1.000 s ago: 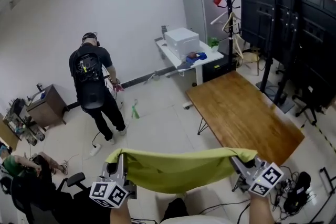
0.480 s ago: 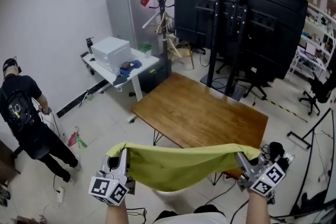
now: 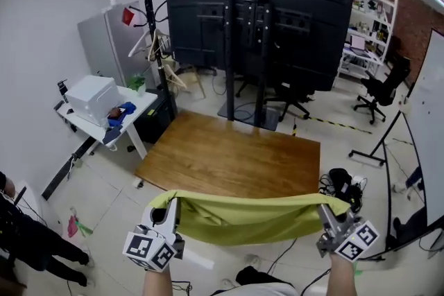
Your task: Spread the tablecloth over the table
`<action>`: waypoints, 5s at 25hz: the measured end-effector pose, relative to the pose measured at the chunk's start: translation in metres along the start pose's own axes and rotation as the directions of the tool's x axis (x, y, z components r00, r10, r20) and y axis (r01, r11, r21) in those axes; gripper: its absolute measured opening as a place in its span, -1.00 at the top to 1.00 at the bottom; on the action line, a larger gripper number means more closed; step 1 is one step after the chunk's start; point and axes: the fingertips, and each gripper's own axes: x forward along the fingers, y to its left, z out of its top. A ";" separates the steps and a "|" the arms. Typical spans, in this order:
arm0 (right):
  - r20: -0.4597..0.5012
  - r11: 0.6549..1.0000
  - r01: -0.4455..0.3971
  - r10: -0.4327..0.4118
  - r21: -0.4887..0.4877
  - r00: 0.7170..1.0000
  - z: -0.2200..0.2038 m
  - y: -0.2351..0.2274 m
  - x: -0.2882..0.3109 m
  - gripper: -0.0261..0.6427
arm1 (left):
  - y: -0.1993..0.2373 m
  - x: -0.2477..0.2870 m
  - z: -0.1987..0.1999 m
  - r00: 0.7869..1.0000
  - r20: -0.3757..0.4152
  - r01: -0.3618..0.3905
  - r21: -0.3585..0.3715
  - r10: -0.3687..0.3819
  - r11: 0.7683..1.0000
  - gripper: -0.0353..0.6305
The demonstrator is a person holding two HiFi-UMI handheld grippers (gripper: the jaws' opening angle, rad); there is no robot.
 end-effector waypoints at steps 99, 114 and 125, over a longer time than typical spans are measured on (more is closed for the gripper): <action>-0.569 0.797 0.596 -0.448 0.096 0.690 -0.316 -0.672 0.259 0.06 | 0.130 0.702 -0.439 0.722 -0.664 0.185 -0.083 -0.193 0.979 0.02; -0.557 0.688 0.718 -0.556 0.108 0.616 -0.315 -0.682 0.208 -0.13 | 0.165 0.675 -0.423 0.718 -0.686 0.056 -0.112 -0.118 0.992 0.02; -0.428 0.794 0.607 -0.535 0.040 0.728 -0.252 -0.609 0.216 0.15 | 0.117 0.648 -0.353 0.810 -0.565 0.201 0.012 -0.159 0.980 0.28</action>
